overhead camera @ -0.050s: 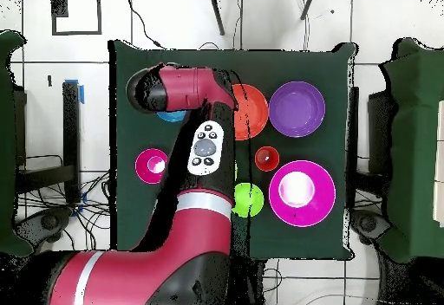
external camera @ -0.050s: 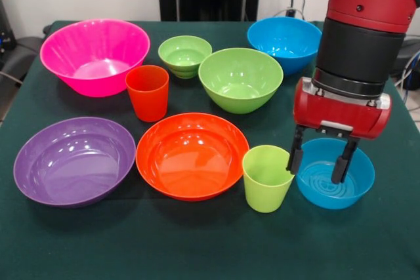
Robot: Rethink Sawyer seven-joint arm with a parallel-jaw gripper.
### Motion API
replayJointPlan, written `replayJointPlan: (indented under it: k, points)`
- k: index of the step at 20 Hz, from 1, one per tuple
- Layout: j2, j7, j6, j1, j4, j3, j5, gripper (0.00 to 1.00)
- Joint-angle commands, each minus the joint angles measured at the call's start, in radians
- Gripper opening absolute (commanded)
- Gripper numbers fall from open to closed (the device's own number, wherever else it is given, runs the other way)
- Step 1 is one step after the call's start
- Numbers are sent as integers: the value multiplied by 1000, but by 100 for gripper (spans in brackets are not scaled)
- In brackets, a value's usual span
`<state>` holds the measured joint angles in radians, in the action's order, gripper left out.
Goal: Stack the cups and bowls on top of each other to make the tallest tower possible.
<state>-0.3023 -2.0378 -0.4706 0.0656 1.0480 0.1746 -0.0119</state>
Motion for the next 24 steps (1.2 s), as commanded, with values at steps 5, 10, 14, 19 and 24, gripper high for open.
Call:
replayJointPlan:
  k: [5, 10, 14, 19, 24]
  points:
    - [56, 34, 52, -20, 121, -92, -95, 100]
    - [52, 46, 47, -17, 125, -79, -115, 100]
    - [61, 42, 64, -28, 131, -87, -130, 100]
    - [77, 26, 84, -34, 128, -98, -142, 100]
    - [84, 54, 70, -72, 128, -155, -124, 100]
